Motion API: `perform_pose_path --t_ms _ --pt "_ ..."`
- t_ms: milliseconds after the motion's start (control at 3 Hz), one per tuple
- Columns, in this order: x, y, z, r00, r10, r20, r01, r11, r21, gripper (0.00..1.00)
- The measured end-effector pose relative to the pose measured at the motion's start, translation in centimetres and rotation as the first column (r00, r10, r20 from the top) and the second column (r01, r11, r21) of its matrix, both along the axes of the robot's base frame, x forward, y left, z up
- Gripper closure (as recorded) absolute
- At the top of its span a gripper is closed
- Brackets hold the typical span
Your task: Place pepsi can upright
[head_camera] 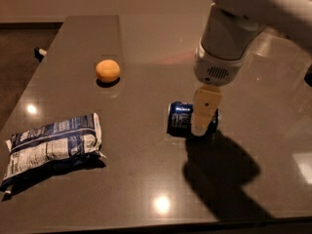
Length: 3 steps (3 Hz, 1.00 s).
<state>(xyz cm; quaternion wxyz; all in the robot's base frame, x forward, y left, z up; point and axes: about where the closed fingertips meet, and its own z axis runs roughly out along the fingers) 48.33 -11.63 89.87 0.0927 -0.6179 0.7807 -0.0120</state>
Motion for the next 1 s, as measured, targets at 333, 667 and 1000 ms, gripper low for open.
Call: perform_pose_path --t_ms 333,667,1000 --pt "-0.1 0.9 -1.9 0.9994 -0.013 -0.031 0.013 1.000 -0.007 0.00" --pt "-0.5 2.3 -3.6 0.9979 -0.004 -0.065 0.004 1.000 -0.008 0.00" --pt "-0.5 3.1 -4.1 0.9970 0.004 -0.077 -0.005 1.000 -0.009 0.00"
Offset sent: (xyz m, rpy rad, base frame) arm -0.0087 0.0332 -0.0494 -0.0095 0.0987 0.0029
